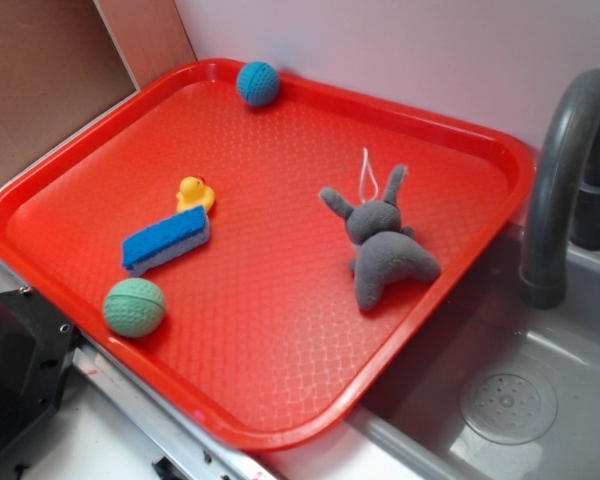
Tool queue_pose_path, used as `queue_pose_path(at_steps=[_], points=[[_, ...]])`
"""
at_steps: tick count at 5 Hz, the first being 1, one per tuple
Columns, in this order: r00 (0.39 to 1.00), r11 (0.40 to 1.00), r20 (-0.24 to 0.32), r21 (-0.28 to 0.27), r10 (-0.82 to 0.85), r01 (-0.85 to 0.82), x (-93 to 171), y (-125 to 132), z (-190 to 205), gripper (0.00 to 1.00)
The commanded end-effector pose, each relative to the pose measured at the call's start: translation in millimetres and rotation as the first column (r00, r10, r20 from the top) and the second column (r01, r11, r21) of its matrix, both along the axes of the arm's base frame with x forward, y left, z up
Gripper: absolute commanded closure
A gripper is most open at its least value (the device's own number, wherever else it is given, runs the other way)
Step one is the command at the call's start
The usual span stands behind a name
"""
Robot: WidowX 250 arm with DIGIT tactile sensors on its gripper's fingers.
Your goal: Grab the gray animal.
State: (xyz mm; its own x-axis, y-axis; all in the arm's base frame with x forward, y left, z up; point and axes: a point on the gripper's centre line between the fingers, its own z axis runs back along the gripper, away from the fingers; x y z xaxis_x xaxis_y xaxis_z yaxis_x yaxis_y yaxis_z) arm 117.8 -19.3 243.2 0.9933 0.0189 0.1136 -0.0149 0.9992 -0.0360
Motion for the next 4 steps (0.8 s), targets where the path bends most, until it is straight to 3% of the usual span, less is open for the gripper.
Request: queue_pose_path(at_steps=[1, 2, 4], points=[[1.0, 1.0, 0.0, 0.0, 0.0, 0.0, 0, 0, 0, 0.0], [0.996, 0.996, -0.004, -0.018, 0.092, -0.092, 7, -9, -6, 0.0], [0.929, 0.928, 0.023, -0.072, 0.368, -0.366, 27, -37, -24, 0.0]])
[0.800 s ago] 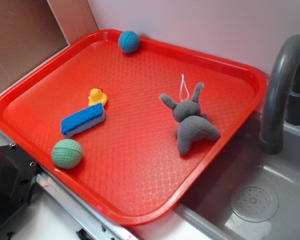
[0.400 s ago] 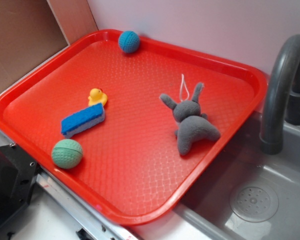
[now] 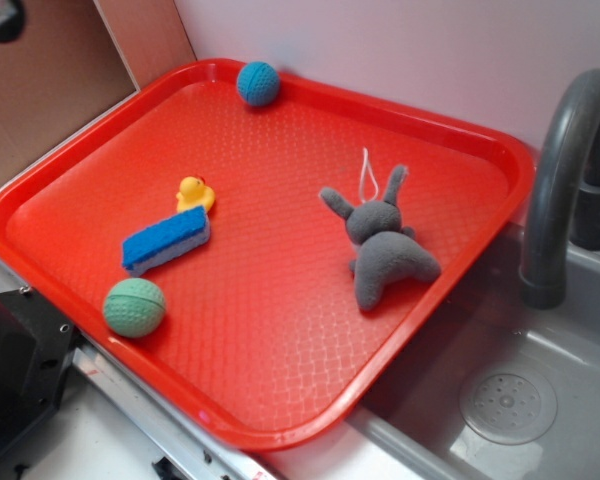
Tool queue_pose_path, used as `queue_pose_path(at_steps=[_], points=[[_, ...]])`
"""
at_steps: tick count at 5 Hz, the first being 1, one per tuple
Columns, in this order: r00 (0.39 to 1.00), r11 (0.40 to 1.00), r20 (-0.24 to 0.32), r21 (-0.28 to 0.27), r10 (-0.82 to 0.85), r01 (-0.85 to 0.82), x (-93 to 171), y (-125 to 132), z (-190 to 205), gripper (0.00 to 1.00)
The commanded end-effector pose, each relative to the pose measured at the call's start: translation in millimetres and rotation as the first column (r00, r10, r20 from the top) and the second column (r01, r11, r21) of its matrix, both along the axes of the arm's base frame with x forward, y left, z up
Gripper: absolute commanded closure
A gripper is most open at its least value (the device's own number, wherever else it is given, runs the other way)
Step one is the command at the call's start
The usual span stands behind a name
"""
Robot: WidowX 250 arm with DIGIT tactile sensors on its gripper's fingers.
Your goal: Grab the gray animal.
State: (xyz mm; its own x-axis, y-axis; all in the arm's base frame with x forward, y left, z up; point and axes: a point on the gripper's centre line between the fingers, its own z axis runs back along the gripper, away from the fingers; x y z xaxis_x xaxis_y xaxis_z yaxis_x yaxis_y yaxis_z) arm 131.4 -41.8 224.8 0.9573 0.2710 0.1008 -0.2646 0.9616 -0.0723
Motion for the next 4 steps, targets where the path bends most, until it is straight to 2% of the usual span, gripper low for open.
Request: queue_pose_path(at_steps=[1, 2, 3, 4], points=[[0.932, 0.932, 0.041, -0.065, 0.361, -0.358, 47, -39, -28, 0.0], [0.875, 0.878, 0.078, -0.089, 0.478, -0.471, 77, -65, -49, 0.0], [0.828, 0.837, 0.127, -0.072, 0.547, -0.542, 101, -83, -73, 0.0], [0.818, 0.827, 0.129, -0.047, 0.561, -0.56, 116, -98, -97, 0.0]])
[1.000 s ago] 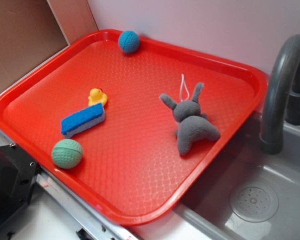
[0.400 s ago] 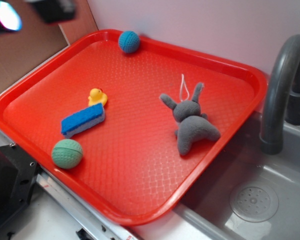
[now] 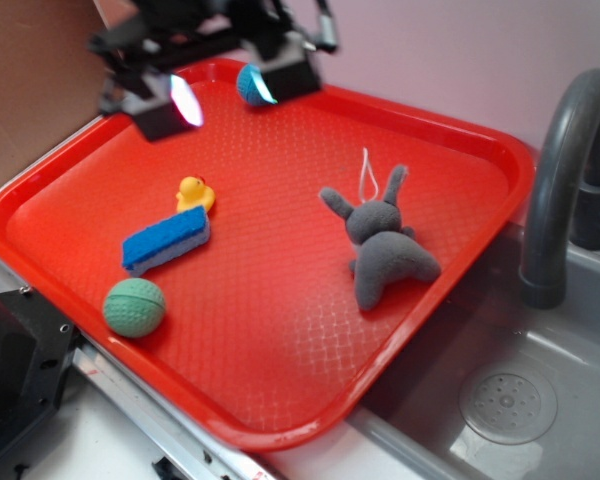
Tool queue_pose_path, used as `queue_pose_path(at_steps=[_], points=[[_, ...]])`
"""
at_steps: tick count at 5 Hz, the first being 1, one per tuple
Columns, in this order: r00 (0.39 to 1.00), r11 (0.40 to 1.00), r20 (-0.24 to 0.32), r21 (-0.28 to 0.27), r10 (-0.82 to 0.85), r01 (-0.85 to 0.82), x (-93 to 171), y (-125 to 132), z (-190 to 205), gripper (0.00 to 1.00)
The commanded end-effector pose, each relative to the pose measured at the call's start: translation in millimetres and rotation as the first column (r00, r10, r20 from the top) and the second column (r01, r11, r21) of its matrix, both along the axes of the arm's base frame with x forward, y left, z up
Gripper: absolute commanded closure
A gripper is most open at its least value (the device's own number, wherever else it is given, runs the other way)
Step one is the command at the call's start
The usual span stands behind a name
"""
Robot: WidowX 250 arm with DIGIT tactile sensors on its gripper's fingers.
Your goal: Grab the gray animal.
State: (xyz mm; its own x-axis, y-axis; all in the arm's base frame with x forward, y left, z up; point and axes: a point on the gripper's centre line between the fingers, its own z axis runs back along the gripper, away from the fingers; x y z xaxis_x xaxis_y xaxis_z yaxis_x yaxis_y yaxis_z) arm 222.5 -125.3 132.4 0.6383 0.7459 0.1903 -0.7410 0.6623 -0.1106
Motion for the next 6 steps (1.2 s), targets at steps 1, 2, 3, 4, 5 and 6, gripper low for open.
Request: queue_pose_path(at_steps=[1, 2, 3, 4, 5, 6], points=[[0.999, 1.0, 0.037, 0.011, 0.024, -0.025, 32, -21, -19, 0.0], [0.998, 0.999, 0.038, 0.014, 0.044, -0.045, 36, -22, -27, 0.0], [0.998, 0.998, 0.024, 0.006, 0.056, -0.056, 40, -23, -37, 0.0], [0.998, 0.998, 0.02, 0.007, 0.063, -0.063, 41, -22, -45, 0.0], [0.998, 0.998, 0.015, 0.02, 0.062, -0.063, 42, -24, -53, 0.0], [0.998, 0.998, 0.0, 0.032, 0.06, -0.06, 43, -27, -62, 0.0]])
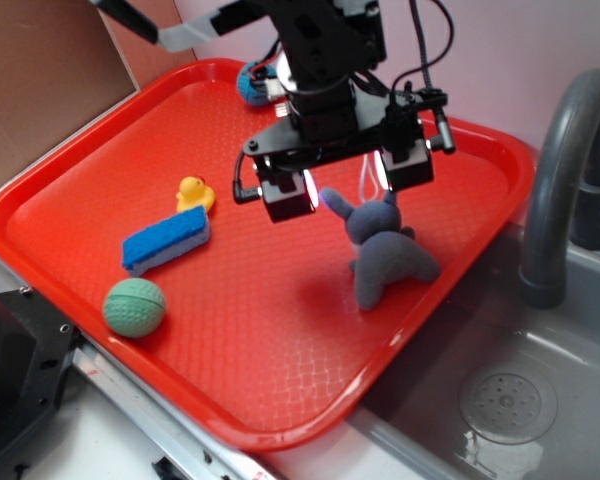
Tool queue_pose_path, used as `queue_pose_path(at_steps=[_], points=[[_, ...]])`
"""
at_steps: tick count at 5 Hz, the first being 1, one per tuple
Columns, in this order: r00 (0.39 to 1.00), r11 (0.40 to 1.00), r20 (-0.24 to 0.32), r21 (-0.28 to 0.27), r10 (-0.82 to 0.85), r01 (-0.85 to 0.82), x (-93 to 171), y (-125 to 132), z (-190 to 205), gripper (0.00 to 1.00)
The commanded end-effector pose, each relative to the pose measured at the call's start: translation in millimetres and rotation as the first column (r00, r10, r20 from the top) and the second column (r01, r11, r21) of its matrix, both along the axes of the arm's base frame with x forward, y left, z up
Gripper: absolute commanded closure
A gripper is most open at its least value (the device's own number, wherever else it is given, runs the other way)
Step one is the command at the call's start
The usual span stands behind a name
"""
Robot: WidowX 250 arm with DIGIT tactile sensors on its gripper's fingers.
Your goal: Grab the gray animal.
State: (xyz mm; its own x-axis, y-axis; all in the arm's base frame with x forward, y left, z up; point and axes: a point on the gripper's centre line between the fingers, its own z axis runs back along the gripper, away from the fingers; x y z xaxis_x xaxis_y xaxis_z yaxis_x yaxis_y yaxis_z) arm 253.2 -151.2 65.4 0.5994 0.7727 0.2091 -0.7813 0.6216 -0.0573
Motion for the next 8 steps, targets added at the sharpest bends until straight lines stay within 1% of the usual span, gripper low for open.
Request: queue_pose_path(at_steps=[1, 2, 3, 4, 5, 6, 7, 8], points=[[1.0, 1.0, 0.013, -0.019, -0.019, 0.02, 14, -7, -6, 0.0], [0.999, 0.999, 0.001, -0.014, -0.035, 0.035, 14, -13, -14, 0.0], [1.0, 1.0, -0.008, -0.01, -0.025, 0.025, 14, -14, -21, 0.03], [1.0, 1.0, -0.014, -0.01, -0.013, 0.013, 11, -18, -25, 0.78], [1.0, 1.0, -0.014, -0.003, 0.004, -0.004, 12, -16, -28, 1.0], [1.0, 1.0, -0.009, -0.008, 0.005, -0.005, 12, -13, -26, 1.0], [0.999, 0.999, 0.003, 0.001, -0.034, 0.034, 13, -5, -16, 1.0], [0.996, 0.996, 0.026, -0.004, -0.088, 0.089, 12, 9, 5, 1.0]])
